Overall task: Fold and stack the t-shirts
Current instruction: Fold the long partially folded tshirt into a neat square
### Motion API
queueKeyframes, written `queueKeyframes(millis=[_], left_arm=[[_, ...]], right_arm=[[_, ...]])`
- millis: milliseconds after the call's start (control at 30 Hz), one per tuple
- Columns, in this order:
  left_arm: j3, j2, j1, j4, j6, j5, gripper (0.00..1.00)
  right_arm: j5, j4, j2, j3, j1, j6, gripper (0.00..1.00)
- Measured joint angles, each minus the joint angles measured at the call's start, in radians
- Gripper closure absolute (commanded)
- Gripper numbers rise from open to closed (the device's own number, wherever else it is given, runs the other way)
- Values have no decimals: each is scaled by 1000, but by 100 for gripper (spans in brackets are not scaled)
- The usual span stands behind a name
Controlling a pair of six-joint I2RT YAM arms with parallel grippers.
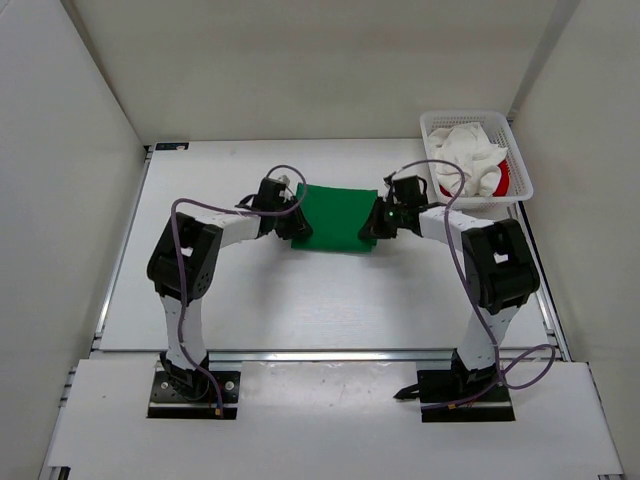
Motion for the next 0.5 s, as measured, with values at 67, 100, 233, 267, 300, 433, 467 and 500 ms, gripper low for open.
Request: queueKeyframes(millis=[67,100,233,267,300,433,467,500], left_arm=[[-68,-17,22,77,-25,31,62],[-102,-34,29,111,-35,34,61],[-278,-127,42,237,-75,46,62],[-318,-156,38,253,-82,48,62],[-355,-187,32,259,-87,52,59],[-475,-323,4,243,-99,56,45],[-490,-363,-1,231,-99,56,41],[-500,-402,-1,217,-98,56,38]], right_arm=[[-7,35,3,-77,-14,18,100],[-7,47,3,-109,-24,24,100],[-24,102,-8,-196,-49,53,100],[-18,113,-18,-207,-47,52,100],[-16,117,-28,-217,-45,51,100],[3,113,-92,-241,-32,46,100],[8,112,-116,-243,-27,45,99],[14,111,-144,-245,-23,44,94]])
